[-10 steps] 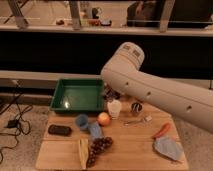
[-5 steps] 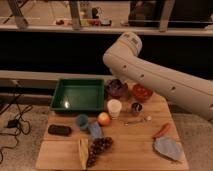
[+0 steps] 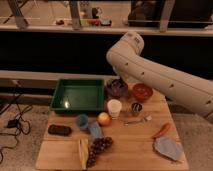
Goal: Wipe purple bowl with brush
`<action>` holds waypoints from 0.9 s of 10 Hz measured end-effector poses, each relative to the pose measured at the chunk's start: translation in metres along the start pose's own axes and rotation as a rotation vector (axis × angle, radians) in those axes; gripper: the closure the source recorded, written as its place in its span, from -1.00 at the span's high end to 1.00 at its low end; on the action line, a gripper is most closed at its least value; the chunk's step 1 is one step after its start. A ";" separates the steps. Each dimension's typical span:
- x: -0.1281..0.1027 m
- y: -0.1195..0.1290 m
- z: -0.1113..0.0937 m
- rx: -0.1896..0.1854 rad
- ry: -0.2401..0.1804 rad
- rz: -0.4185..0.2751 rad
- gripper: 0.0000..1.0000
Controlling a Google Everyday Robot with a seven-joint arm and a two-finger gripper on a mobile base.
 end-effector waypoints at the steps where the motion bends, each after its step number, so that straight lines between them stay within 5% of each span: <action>1: 0.000 0.000 0.000 0.000 0.000 0.000 -1.00; 9: 0.004 -0.007 0.027 -0.026 -0.032 0.027 -1.00</action>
